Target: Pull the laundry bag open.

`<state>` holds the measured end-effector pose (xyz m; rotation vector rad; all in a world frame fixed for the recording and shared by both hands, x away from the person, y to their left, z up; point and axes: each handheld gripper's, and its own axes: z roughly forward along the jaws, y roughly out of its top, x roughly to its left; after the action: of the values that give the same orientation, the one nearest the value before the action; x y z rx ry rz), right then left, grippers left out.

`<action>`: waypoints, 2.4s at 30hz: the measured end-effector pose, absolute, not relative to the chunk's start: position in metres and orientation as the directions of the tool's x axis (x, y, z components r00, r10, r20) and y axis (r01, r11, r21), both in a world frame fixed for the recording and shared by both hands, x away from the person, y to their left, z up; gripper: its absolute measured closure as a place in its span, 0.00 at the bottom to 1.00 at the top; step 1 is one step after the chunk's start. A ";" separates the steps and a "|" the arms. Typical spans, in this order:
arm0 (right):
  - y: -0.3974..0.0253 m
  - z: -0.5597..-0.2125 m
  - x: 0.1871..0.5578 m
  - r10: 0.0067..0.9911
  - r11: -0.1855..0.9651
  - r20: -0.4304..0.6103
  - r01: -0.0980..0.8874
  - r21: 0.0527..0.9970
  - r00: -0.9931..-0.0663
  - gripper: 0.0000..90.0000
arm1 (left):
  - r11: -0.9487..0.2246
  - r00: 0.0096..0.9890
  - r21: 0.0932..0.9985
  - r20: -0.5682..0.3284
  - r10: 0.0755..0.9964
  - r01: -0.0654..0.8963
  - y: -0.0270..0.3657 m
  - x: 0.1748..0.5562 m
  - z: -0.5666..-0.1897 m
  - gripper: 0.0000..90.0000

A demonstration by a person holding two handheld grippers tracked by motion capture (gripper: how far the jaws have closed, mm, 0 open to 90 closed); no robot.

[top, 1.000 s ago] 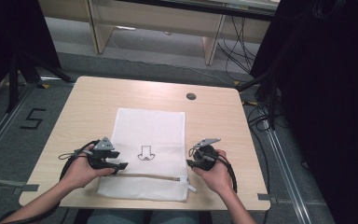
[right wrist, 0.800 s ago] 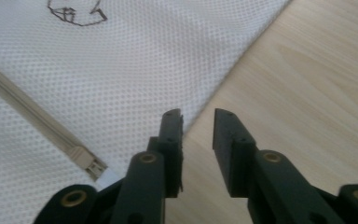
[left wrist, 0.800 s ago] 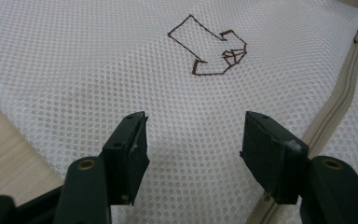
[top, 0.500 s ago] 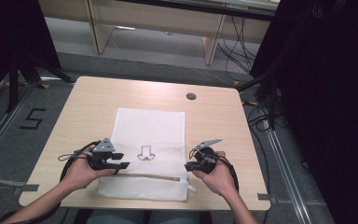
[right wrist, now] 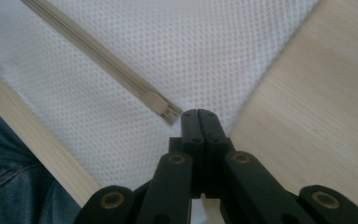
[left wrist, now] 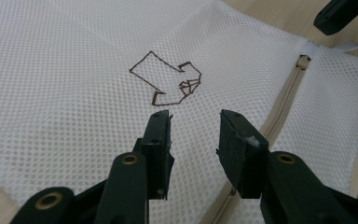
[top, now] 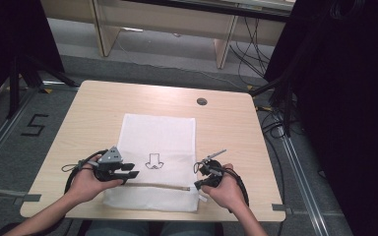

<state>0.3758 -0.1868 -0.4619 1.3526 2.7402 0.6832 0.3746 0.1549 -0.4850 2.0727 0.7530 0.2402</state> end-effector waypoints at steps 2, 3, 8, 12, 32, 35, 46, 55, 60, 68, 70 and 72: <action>-0.190 -0.465 0.377 0.752 0.535 0.194 0.755 0.380 -0.630 1.00 | -0.425 0.799 0.794 -0.122 0.589 0.435 0.152 0.374 -0.485 0.70; -0.190 -0.467 0.378 0.751 0.536 0.197 0.757 0.375 -0.630 1.00 | -0.425 0.797 0.796 -0.116 0.593 0.432 0.149 0.373 -0.486 0.70; -0.187 -0.473 0.380 0.759 0.527 0.216 0.774 0.351 -0.615 1.00 | -0.451 0.825 0.790 -0.118 0.553 0.415 0.131 0.371 -0.485 0.70; -0.186 -0.478 0.382 0.752 0.540 0.212 0.767 0.346 -0.624 1.00 | -0.462 0.850 0.793 -0.128 0.511 0.397 0.118 0.370 -0.482 0.70; -0.177 -0.481 0.381 0.755 0.564 0.166 0.758 0.328 -0.634 1.00 | -0.564 0.919 0.747 -0.161 0.359 0.352 0.050 0.380 -0.484 0.77; -0.177 -0.481 0.381 0.754 0.564 0.170 0.758 0.327 -0.634 1.00 | -0.586 0.926 0.736 -0.153 0.344 0.340 0.037 0.381 -0.488 0.79; -0.178 -0.481 0.382 0.752 0.565 0.173 0.757 0.328 -0.636 1.00 | -0.627 0.944 0.720 -0.126 0.304 0.298 0.012 0.385 -0.500 0.80; -0.178 -0.481 0.382 0.752 0.562 0.178 0.758 0.330 -0.635 1.00 | -0.635 0.946 0.713 -0.131 0.297 0.298 0.002 0.386 -0.507 0.80; -0.178 -0.481 0.383 0.753 0.560 0.183 0.761 0.328 -0.632 1.00 | -0.637 0.954 0.722 -0.108 0.281 0.269 -0.001 0.384 -0.508 0.79; -0.178 -0.481 0.383 0.754 0.559 0.183 0.762 0.328 -0.631 1.00 | -0.646 0.964 0.733 -0.052 0.260 0.214 -0.002 0.379 -0.507 0.83; -0.178 -0.481 0.383 0.754 0.557 0.183 0.761 0.331 -0.631 1.00 | -0.645 0.967 0.736 -0.054 0.249 0.207 -0.003 0.378 -0.506 0.83; -0.178 -0.481 0.382 0.758 0.552 0.185 0.766 0.328 -0.625 1.00 | -0.646 0.967 0.736 -0.048 0.249 0.203 -0.004 0.377 -0.506 0.83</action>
<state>0.3823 -0.1783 -0.4810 1.3687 2.7868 0.6067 0.3768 -0.0038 -0.5062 2.2923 0.3151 0.0722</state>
